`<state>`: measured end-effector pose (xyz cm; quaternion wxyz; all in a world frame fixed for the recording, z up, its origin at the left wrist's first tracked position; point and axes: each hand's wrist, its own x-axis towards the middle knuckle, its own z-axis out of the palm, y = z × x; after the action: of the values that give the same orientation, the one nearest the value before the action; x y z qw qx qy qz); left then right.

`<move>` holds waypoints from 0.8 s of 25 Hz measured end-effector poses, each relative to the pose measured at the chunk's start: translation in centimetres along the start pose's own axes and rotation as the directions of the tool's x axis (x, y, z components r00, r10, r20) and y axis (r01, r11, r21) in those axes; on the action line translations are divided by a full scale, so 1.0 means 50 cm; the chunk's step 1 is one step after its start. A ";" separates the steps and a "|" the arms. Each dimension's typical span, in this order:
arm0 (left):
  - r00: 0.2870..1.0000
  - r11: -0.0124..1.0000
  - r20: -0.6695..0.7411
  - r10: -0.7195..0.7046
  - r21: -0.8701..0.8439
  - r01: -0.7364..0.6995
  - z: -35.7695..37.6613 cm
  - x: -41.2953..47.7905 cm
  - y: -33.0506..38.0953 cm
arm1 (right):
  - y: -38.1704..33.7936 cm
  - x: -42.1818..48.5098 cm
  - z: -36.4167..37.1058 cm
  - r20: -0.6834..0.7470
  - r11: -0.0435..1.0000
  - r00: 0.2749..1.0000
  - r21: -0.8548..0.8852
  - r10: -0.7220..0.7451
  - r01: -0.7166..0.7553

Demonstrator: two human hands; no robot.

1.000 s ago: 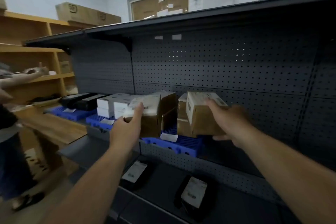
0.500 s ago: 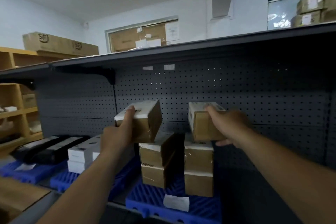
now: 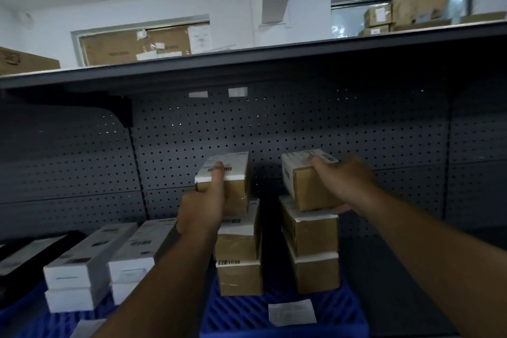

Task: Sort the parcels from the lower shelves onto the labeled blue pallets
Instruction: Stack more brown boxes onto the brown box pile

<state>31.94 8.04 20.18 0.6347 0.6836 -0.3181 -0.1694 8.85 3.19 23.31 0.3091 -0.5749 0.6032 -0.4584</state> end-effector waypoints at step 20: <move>0.995 0.998 0.090 -0.035 0.054 0.030 0.017 0.000 -0.037 | 0.048 0.041 0.039 -0.173 0.889 0.971 -0.452 -0.163 0.069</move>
<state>31.80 7.39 18.26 0.5986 0.6966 -0.3397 -0.2024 9.30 0.62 20.67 0.0779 -0.6147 0.6846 -0.3839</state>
